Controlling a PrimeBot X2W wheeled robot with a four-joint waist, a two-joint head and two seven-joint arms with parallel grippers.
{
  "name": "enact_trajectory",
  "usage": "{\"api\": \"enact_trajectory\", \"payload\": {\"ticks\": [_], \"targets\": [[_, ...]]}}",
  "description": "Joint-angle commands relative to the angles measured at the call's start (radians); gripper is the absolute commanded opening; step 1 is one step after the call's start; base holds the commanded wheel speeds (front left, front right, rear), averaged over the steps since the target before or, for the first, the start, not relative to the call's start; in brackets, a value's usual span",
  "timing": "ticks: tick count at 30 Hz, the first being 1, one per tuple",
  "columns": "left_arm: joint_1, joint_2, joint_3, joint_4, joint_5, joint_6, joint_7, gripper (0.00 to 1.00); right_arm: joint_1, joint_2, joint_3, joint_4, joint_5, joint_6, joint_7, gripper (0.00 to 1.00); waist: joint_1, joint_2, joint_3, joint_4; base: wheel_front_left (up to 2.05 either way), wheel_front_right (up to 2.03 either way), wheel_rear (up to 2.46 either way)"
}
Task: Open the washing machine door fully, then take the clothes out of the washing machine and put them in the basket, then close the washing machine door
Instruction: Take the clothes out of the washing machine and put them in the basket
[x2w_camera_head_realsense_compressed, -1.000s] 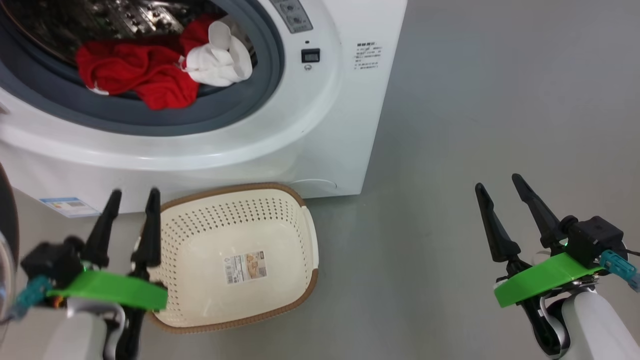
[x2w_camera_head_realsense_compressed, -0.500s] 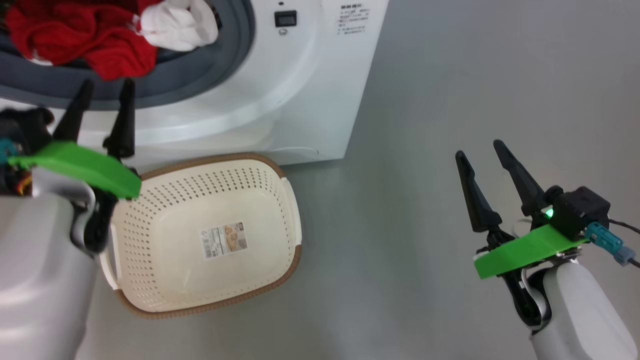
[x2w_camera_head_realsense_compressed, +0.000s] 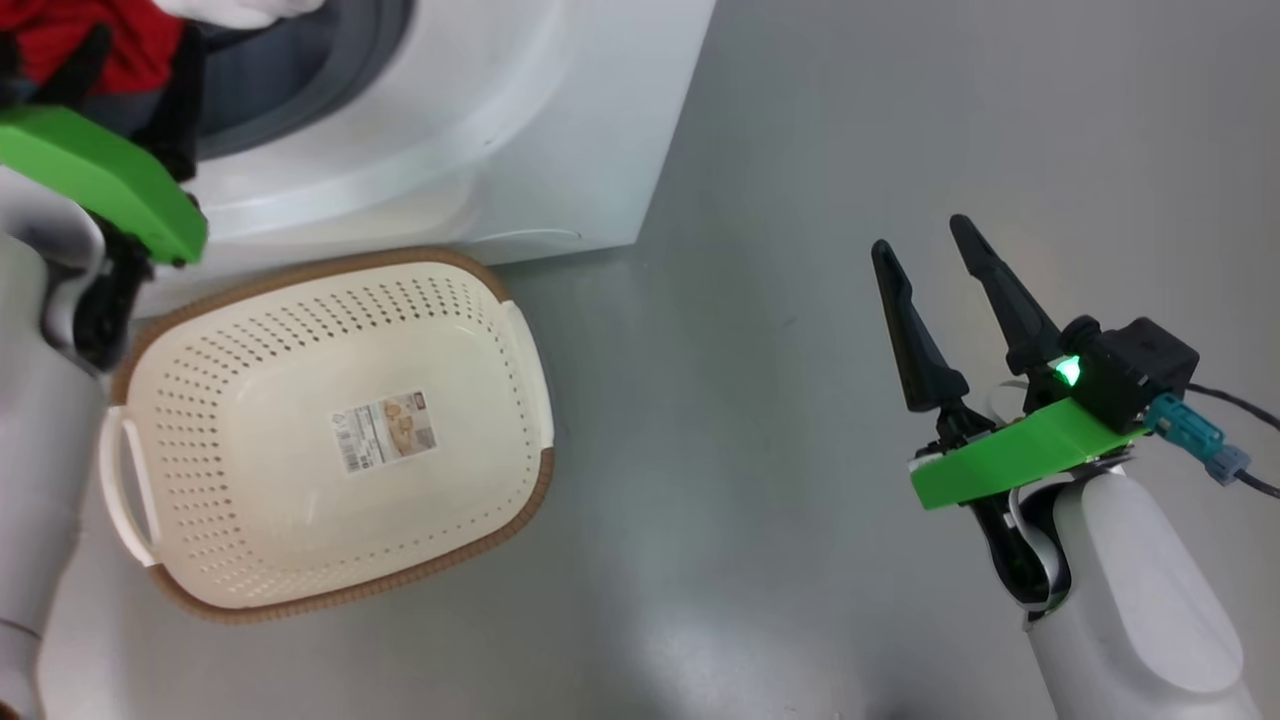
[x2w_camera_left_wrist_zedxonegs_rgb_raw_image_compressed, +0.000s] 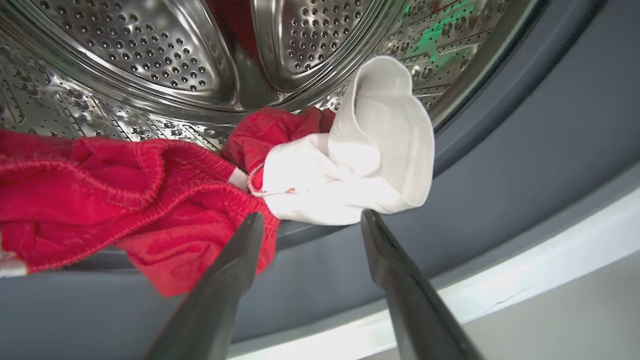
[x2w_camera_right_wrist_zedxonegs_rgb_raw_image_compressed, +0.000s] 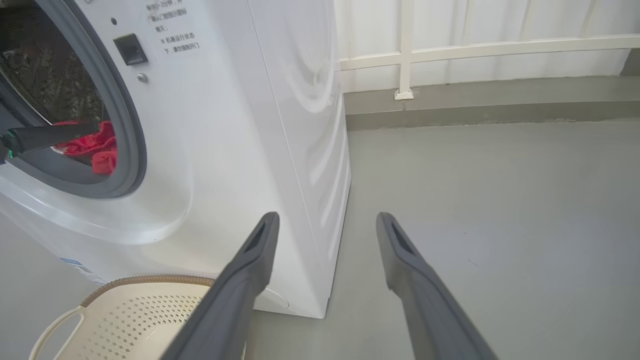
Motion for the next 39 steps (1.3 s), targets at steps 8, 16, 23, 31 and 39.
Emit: {"api": "enact_trajectory", "payload": {"ticks": [8,16,23,31,39], "targets": [[-0.130,0.111,-0.070,0.033,-0.069,-0.003,0.021,1.00,-0.024,0.026,0.038,-0.023,-0.008,0.002,-0.012,1.00,0.0000,0.0000,0.050,-0.049,0.00,0.00,0.00],[-0.187,0.166,-0.164,0.080,-0.129,-0.003,0.037,1.00,-0.037,0.044,0.077,-0.012,-0.002,0.002,-0.012,1.00,0.0000,0.0000,0.065,-0.087,0.00,0.00,0.00],[-0.216,0.204,-0.237,0.075,-0.202,-0.003,0.050,1.00,-0.039,0.055,0.098,-0.009,0.005,0.002,-0.012,1.00,0.0000,0.0000,0.077,-0.113,0.00,0.00,0.00],[-0.235,0.252,-0.318,0.059,-0.299,-0.003,0.054,1.00,-0.036,0.063,0.109,-0.009,0.010,0.002,-0.012,1.00,0.0000,0.0000,0.083,-0.134,0.00,0.00,0.00],[-0.239,0.274,-0.406,0.017,-0.372,-0.003,0.057,0.55,-0.038,0.067,0.109,-0.008,0.012,0.002,-0.012,1.00,0.0000,0.0000,0.084,-0.139,0.00,0.00,0.00]]}}
